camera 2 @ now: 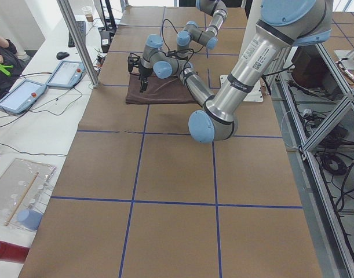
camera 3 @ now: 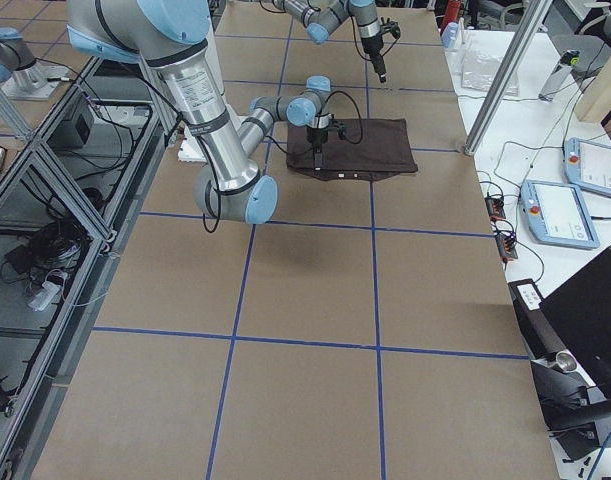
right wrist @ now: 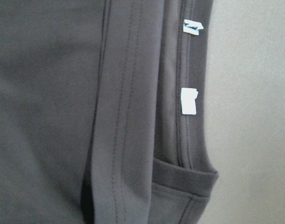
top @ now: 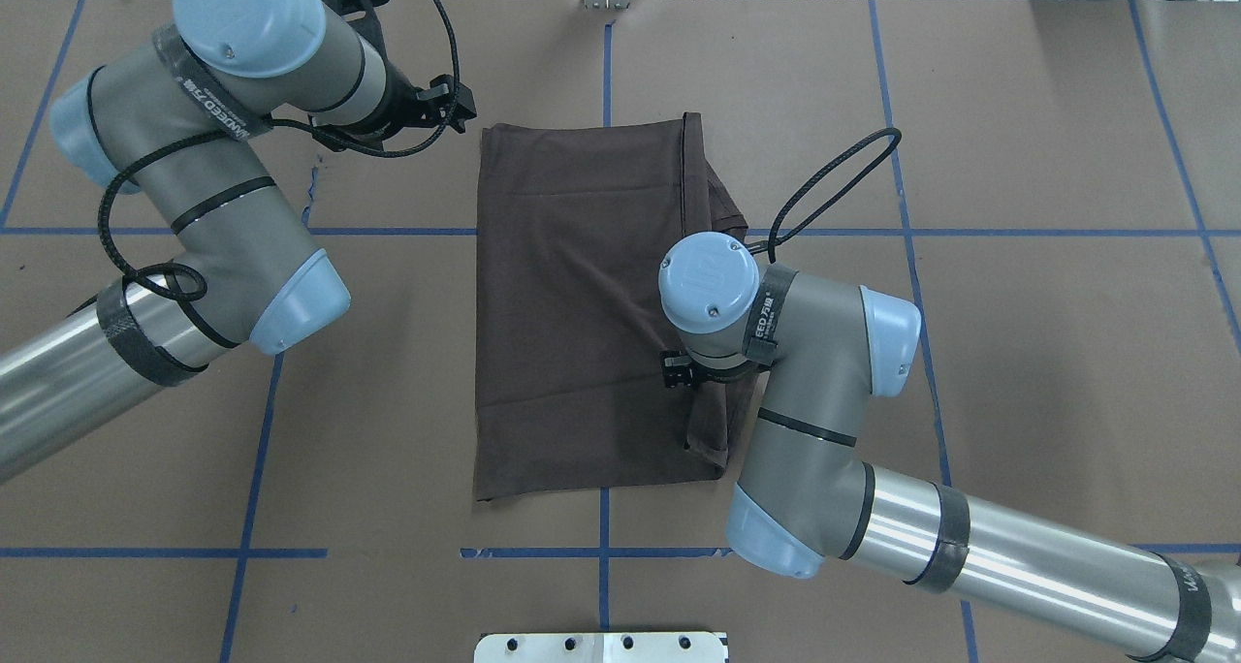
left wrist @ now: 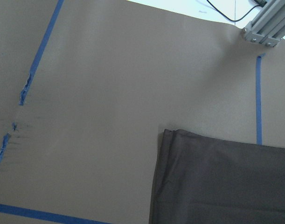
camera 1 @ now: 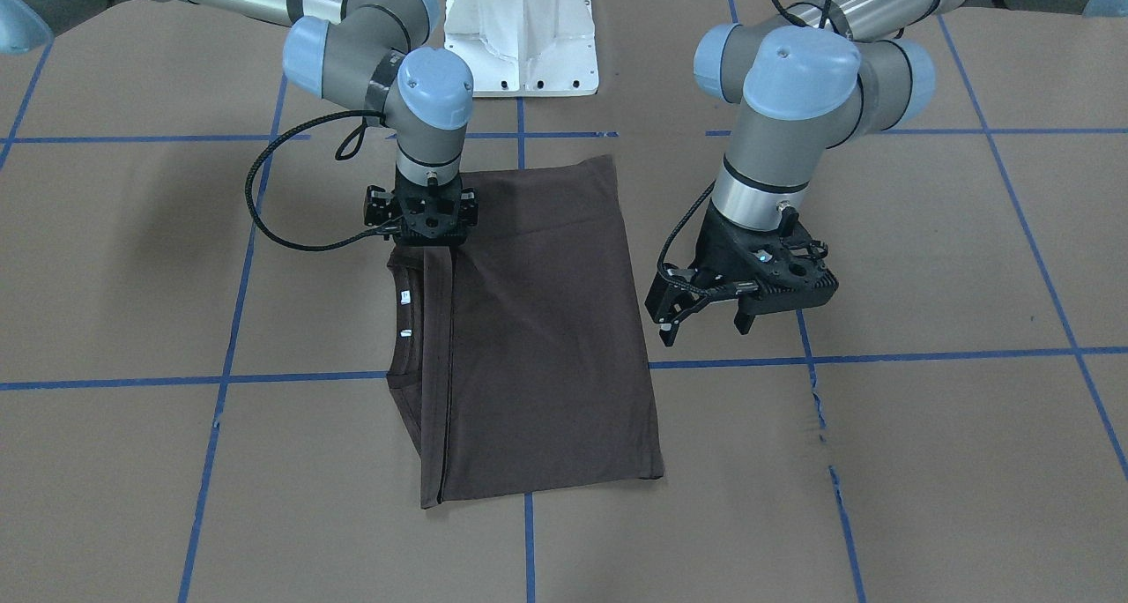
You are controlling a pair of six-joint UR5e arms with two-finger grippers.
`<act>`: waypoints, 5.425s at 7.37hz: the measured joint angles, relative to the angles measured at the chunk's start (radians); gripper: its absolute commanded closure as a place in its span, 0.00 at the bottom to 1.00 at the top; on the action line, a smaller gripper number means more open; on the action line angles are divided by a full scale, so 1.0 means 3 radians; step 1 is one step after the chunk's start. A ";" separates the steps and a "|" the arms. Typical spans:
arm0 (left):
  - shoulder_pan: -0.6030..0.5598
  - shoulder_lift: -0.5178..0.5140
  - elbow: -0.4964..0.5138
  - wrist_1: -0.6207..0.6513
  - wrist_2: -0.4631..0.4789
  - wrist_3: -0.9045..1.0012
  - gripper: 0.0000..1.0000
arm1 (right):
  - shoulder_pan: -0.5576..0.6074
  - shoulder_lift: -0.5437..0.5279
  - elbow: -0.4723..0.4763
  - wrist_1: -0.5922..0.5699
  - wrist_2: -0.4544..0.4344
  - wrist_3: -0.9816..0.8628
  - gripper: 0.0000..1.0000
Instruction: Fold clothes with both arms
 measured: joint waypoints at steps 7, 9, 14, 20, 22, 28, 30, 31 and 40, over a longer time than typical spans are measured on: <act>0.0010 -0.0016 -0.0040 0.0010 -0.0005 -0.0048 0.00 | 0.0271 -0.0576 0.0552 0.0020 0.0017 -0.0484 0.00; 0.0015 -0.0009 -0.0045 0.0000 -0.0005 -0.0036 0.00 | 0.0339 -0.0370 0.0577 0.0101 0.0038 -0.0457 0.00; 0.0535 0.0404 -0.0635 -0.0005 -0.0318 -0.1326 0.00 | 0.0474 -0.0349 0.0798 0.0542 0.0508 0.0038 0.00; 0.1766 0.0614 -0.0720 0.0259 0.0587 -0.2875 0.02 | 0.0464 -0.0471 0.1127 0.0550 0.0709 0.0617 0.00; 0.1851 0.0654 -0.0721 0.0275 0.0600 -0.2962 0.11 | 0.0459 -0.0468 0.1129 0.0550 0.0706 0.0638 0.00; 0.1825 0.0662 -0.0711 0.0300 0.0632 -0.2975 0.48 | 0.0464 -0.0450 0.1134 0.0554 0.0701 0.0644 0.00; 0.1826 0.0661 -0.0714 0.0302 0.0637 -0.2975 0.75 | 0.0466 -0.0450 0.1134 0.0552 0.0701 0.0644 0.00; 0.1828 0.0660 -0.0717 0.0302 0.0636 -0.2974 0.92 | 0.0467 -0.0452 0.1134 0.0552 0.0701 0.0644 0.00; 0.1845 0.0677 -0.1032 0.0446 0.0595 -0.2634 1.00 | -0.0221 -0.0528 0.1124 0.0552 -0.0010 0.2314 0.00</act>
